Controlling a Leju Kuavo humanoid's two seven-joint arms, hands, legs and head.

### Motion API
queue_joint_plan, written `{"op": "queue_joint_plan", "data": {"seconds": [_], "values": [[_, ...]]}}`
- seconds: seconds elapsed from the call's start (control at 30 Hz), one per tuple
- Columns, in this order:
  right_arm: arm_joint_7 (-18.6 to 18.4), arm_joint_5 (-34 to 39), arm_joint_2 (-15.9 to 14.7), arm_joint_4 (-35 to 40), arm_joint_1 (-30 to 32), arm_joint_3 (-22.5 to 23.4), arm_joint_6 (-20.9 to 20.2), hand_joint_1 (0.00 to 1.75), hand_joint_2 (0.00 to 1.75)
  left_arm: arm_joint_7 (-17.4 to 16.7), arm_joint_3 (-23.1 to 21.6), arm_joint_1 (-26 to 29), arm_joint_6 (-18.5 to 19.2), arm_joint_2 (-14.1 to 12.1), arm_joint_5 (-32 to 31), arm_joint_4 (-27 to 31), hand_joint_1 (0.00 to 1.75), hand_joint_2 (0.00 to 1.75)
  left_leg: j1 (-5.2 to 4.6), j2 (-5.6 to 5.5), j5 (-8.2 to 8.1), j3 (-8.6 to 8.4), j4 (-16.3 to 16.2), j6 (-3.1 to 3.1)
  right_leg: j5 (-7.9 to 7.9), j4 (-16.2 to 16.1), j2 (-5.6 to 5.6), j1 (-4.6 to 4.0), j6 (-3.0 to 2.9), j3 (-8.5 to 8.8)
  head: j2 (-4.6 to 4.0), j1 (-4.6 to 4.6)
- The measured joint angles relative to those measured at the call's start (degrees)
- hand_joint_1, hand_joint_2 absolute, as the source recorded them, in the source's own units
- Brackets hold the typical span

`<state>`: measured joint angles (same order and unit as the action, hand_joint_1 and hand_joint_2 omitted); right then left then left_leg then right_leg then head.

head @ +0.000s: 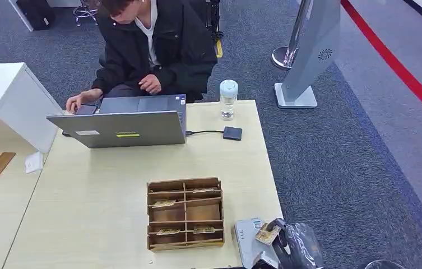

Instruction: Pass the card to the sensor for recognition and then transmit it.

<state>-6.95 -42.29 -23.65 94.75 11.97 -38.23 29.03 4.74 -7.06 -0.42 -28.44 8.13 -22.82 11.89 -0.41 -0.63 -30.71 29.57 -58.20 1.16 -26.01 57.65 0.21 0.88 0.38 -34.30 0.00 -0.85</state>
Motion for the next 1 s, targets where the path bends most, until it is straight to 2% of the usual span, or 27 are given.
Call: {"op": "queue_joint_plan", "data": {"seconds": [0.5, 1.0], "values": [[5.25, -3.72, 4.24, 4.26, 0.44, 5.88, -1.75, 1.75, 1.75, -1.01, 0.0, -0.02, 0.48, 0.02, -1.51, 0.5, 0.0, 0.0, 0.01, 0.0, 0.0, 0.0, 0.0, 0.0, 0.0, 0.0, 0.0, 0.0, 0.0, 0.0, 0.0, 0.0], [9.51, -5.64, 8.07, 7.91, -0.69, 9.2, -3.39, 1.75, 1.75, -1.9, -0.02, -0.09, 1.38, 0.04, -3.13, 1.4, 0.0, 0.0, 0.01, 0.0, 0.0, 0.0, 0.0, 0.0, 0.0, 0.0, 0.0, 0.0, 0.0, 0.0, 0.0, 0.02]]}}
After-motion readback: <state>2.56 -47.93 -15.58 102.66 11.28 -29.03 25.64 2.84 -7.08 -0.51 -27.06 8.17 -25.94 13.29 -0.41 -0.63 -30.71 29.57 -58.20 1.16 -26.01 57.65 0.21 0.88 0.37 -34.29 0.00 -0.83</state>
